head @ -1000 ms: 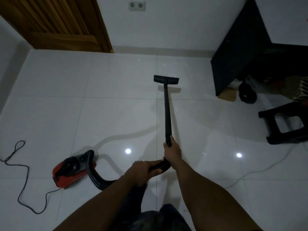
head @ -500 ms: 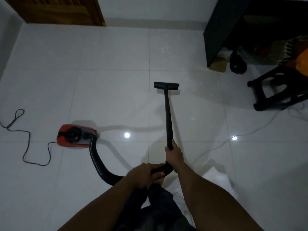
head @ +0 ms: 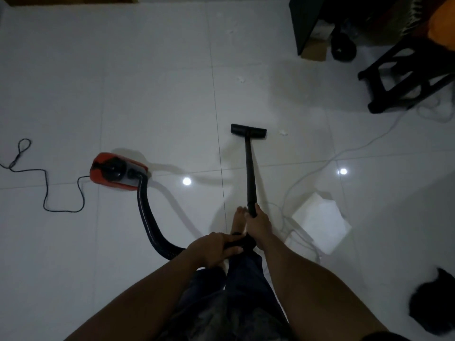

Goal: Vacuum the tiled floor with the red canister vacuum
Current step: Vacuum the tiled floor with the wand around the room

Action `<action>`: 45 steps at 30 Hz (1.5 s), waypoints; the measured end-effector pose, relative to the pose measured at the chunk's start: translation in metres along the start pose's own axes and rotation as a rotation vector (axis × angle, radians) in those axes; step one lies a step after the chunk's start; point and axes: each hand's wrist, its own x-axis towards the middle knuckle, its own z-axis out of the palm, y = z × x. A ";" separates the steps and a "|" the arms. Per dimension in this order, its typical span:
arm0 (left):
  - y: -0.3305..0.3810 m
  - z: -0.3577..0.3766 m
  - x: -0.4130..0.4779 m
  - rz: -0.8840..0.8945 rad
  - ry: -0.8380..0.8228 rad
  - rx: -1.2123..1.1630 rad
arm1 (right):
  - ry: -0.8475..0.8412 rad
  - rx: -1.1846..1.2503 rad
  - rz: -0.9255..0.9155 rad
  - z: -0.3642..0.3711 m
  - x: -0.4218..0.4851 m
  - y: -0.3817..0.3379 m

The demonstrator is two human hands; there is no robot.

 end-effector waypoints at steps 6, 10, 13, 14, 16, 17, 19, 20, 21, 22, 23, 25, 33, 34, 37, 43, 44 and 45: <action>-0.011 0.024 -0.013 0.005 -0.019 -0.030 | -0.025 0.042 0.019 0.017 -0.009 0.025; -0.009 0.020 -0.014 0.012 -0.004 -0.026 | -0.048 0.103 0.052 0.016 -0.005 0.021; -0.005 0.009 -0.009 0.025 0.022 -0.020 | -0.061 0.112 0.037 0.007 0.001 0.008; -0.002 0.005 -0.007 0.021 0.026 -0.030 | -0.069 0.114 0.032 0.004 0.005 0.003; 0.001 -0.002 0.001 0.028 0.041 -0.047 | -0.083 0.110 0.033 -0.003 0.014 -0.007; 0.003 -0.006 0.007 0.034 0.049 -0.057 | -0.089 0.104 0.032 -0.007 0.020 -0.012; 0.009 -0.015 0.016 0.034 0.057 -0.073 | -0.096 0.096 0.020 -0.012 0.033 -0.020; 0.011 -0.020 0.024 0.026 0.056 -0.081 | -0.096 0.092 0.008 -0.015 0.042 -0.025; 0.015 -0.026 0.033 0.013 0.054 -0.086 | -0.094 0.085 0.002 -0.018 0.052 -0.029; 0.020 -0.034 0.042 0.000 0.054 -0.098 | -0.096 0.080 -0.002 -0.022 0.063 -0.035; 0.025 -0.041 0.048 -0.007 0.051 -0.115 | -0.104 0.074 0.002 -0.027 0.070 -0.040; 0.036 -0.057 0.064 -0.017 0.058 -0.143 | -0.107 0.060 0.003 -0.039 0.087 -0.055; 0.093 -0.142 0.133 -0.046 0.074 -0.164 | -0.142 -0.047 -0.015 -0.095 0.168 -0.134; 0.101 -0.154 0.139 -0.043 0.079 -0.160 | -0.144 -0.054 -0.014 -0.101 0.179 -0.144; 0.116 -0.186 0.160 -0.049 0.113 -0.192 | -0.150 -0.082 -0.022 -0.116 0.210 -0.178; 0.129 -0.250 0.185 -0.066 0.125 -0.226 | -0.167 -0.097 -0.025 -0.129 0.249 -0.239; 0.128 -0.260 0.191 -0.058 0.126 -0.221 | -0.169 -0.100 -0.025 -0.129 0.256 -0.250; 0.123 -0.273 0.201 -0.043 0.134 -0.214 | -0.175 -0.109 -0.028 -0.128 0.265 -0.265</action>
